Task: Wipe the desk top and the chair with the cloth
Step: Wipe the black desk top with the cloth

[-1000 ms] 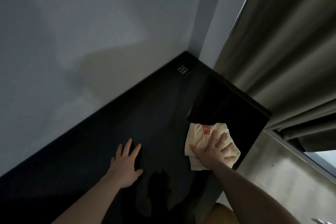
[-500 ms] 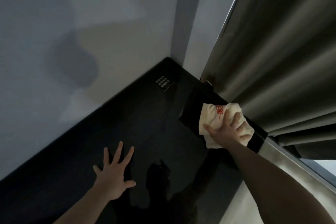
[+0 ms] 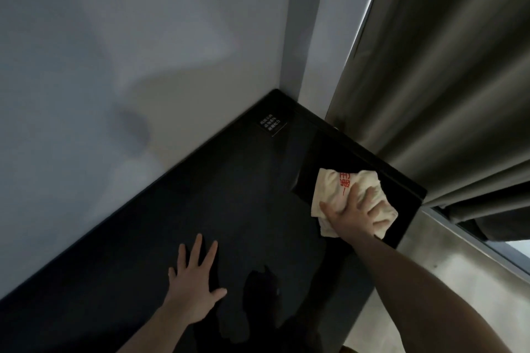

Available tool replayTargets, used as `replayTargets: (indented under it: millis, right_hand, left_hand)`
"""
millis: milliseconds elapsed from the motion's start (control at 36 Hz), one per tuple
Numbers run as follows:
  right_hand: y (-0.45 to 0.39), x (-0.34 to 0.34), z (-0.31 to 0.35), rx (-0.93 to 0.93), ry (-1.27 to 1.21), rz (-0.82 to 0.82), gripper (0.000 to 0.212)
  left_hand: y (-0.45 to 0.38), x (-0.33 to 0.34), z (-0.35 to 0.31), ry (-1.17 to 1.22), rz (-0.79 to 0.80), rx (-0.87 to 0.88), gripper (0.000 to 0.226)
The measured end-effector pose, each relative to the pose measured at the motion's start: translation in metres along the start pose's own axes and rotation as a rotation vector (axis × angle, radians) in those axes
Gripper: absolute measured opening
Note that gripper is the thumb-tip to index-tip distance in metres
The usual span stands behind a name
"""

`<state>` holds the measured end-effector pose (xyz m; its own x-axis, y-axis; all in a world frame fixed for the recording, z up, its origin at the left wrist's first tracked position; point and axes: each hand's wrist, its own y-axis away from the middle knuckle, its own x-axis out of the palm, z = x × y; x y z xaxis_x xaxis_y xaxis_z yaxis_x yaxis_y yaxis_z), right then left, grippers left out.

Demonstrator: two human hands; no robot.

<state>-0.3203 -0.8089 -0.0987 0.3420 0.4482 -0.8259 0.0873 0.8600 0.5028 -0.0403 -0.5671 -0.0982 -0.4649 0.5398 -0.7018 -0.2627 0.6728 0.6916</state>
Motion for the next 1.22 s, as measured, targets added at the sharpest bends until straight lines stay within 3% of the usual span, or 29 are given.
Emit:
replayTargets:
  millis: [83,194,333,444,861,1222]
  right_hand:
    - [0.036,0.028,-0.005,-0.02,0.015,0.101,0.115]
    - [0.052,0.117,-0.034,0.024,0.161,0.229,0.122]
    - [0.225,0.129,0.005,-0.074,0.051,0.202,0.121]
    - [0.282,0.16,-0.001,-0.146,0.032,0.257,0.12]
    - [0.262,0.166,0.004,-0.268,0.08,0.204,0.123]
    - [0.276,0.165,0.012,-0.232,0.072,0.222,0.12]
  left_hand:
    - [0.034,0.018,0.028,0.005,-0.002,-0.031,0.109]
    - [0.089,0.041,0.069,0.02,0.013,-0.076,0.11]
    - [0.154,0.076,0.123,0.063,0.046,-0.127,0.112]
    - [0.192,0.104,0.161,0.083,0.097,-0.179,0.117]
    - [0.185,0.125,0.187,0.094,0.113,-0.152,0.131]
    - [0.2,0.126,0.201,0.054,0.064,-0.071,0.119]
